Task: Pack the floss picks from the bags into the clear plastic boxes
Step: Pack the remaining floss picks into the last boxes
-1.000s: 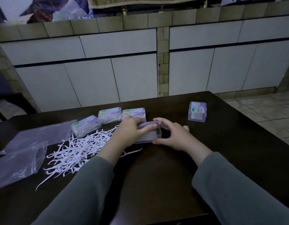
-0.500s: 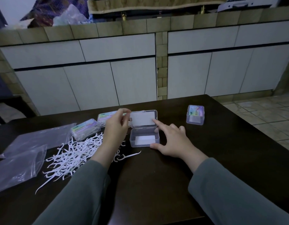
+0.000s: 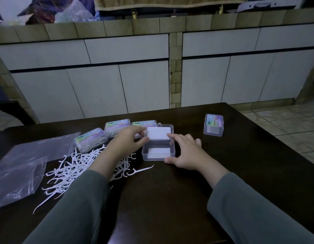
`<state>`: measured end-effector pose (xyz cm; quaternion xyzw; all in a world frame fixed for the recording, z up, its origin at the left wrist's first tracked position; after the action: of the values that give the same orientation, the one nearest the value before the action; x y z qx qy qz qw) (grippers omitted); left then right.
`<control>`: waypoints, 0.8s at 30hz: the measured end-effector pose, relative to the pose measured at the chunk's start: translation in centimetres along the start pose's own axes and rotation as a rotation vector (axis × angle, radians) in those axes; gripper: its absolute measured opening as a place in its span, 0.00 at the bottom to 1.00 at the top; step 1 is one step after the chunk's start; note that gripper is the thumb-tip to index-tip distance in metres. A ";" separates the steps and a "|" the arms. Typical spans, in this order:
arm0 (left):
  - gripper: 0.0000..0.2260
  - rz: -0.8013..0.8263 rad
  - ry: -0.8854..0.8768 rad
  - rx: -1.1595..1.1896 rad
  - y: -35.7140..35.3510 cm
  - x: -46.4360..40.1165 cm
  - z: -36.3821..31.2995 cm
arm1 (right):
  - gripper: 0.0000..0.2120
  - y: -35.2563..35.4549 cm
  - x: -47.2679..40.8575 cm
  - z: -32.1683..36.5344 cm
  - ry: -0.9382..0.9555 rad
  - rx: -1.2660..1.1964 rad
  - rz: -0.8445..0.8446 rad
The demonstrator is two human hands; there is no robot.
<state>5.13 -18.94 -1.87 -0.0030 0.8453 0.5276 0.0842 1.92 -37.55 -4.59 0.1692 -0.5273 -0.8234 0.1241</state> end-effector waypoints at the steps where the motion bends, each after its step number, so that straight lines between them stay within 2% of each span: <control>1: 0.10 0.003 -0.002 -0.001 0.0 0.1 0.0 | 0.40 0.0 0.0 0.0 0.001 0.005 0.000; 5: 0.12 -0.002 0.002 0.005 0.0 0.4 -0.4 | 0.40 -0.1 0.1 0.1 0.004 0.016 -0.001; 11: 0.09 -0.025 0.030 0.034 0.1 1.0 -0.2 | 0.40 -0.2 1.0 0.4 0.009 0.077 -0.022; 15: 0.16 -0.066 0.036 0.047 1.0 1.8 0.0 | 0.36 0.6 2.1 1.5 0.015 0.150 -0.243; 18: 0.21 -0.075 0.004 0.099 2.4 2.6 0.4 | 0.30 0.8 2.8 4.1 0.151 0.153 -0.396; 21: 0.21 -0.075 -0.003 0.110 4.0 3.9 1.6 | 0.26 -0.2 3.0 7.4 0.315 0.099 -0.386; 24: 0.17 -0.103 0.019 0.088 5.3 5.5 3.7 | 0.23 -1.5 2.1 10.1 0.389 0.094 -0.367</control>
<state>-0.22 -12.80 0.44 -0.0478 0.8671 0.4850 0.1030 -4.21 -29.37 -2.37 0.4225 -0.4917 -0.7587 0.0639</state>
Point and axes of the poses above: each hand's wrist, its own x-axis away from the middle knuckle, its own y-axis out of the back of the hand, z = x × y, the point moved 5 cm from there along -x, towards the middle knuckle, and after that the axes turned 12 degrees about y, right-handed, at the moved point
